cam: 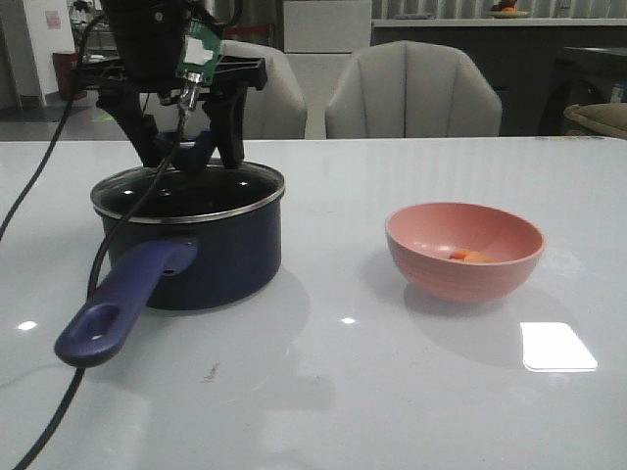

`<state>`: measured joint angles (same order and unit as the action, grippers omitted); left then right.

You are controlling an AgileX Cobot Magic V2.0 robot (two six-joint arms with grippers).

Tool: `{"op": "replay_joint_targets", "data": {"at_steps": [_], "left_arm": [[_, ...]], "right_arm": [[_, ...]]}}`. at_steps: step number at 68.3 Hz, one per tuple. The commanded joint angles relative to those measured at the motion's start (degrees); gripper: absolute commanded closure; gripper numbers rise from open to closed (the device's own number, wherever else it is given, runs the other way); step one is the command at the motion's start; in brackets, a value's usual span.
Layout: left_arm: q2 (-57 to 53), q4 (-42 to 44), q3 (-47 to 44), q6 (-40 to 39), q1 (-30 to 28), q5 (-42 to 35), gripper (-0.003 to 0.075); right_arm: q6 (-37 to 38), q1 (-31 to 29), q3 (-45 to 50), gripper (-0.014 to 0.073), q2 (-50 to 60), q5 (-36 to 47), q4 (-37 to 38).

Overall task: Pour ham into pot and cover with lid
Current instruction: 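Lift the lid off the pot and set it beside the pot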

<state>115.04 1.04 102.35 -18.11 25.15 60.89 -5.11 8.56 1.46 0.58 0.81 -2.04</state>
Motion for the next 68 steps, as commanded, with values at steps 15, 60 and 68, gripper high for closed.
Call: {"op": "replay_joint_targets", "data": {"at_steps": [15, 60, 68], "left_arm": [[-8.6, 0.4, 2.0, 1.8, 0.0, -2.6, 0.0367], [-24.0, 3.5, -13.3, 12.3, -19.9, -5.3, 0.0367], [-25.0, -5.7, -20.8, 18.7, -25.2, -11.0, 0.0367]], "right_arm": [[0.0, -0.4, -0.2, 0.0435, 1.1, 4.3, -0.2], [0.0, -0.4, -0.2, 0.0435, 1.1, 4.3, -0.2], [0.0, -0.4, -0.2, 0.0435, 1.1, 4.3, -0.2]]}}
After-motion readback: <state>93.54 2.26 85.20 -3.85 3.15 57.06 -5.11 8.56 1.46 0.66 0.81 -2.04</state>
